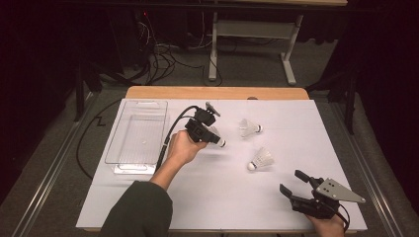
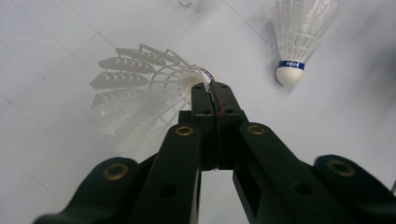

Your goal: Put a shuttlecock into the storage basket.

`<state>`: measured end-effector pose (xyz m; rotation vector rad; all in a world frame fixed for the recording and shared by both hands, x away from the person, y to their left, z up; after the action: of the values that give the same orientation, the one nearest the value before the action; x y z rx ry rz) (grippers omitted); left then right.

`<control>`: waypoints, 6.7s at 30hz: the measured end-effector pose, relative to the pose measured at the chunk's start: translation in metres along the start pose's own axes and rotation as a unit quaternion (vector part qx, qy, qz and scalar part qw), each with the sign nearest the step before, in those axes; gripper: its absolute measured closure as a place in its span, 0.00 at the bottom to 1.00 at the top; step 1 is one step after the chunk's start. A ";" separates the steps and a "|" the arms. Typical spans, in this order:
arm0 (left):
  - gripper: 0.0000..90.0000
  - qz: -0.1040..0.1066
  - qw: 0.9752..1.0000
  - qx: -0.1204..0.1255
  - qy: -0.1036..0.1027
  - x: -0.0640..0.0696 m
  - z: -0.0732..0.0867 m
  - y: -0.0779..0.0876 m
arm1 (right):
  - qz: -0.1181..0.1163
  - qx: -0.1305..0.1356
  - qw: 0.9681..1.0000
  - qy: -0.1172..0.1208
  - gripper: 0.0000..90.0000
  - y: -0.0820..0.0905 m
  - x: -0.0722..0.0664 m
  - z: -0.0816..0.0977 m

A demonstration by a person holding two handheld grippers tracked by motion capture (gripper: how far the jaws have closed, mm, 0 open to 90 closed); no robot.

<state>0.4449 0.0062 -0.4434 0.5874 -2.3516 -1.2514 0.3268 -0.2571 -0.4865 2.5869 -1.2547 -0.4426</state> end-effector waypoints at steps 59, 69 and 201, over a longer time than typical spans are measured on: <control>1.00 -0.090 0.992 0.058 0.070 -0.049 0.051 0.080 | -0.002 -0.002 1.000 0.001 0.28 -0.001 0.000 0.000; 1.00 -0.102 0.989 0.065 0.085 -0.060 0.065 0.089 | -0.001 -0.003 1.000 0.001 0.28 -0.002 0.000 0.001; 0.38 -0.191 0.959 0.006 0.211 -0.117 0.152 0.079 | -0.004 -0.007 1.000 0.012 0.28 -0.003 -0.004 0.001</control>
<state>0.4467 0.2122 -0.4730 1.2259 -1.9431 -1.1221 0.3264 -0.2520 -0.4880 2.5783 -1.2304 -0.4201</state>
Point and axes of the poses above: each handheld gripper's, and its own axes: y roughly backward along the jaws, z roughly out of its underside, x roughly to its right, the point moved 9 cm from there along -y, roughly forward along the jaws, and after that the axes turned 10 degrees about -y, right-handed, at the moved point
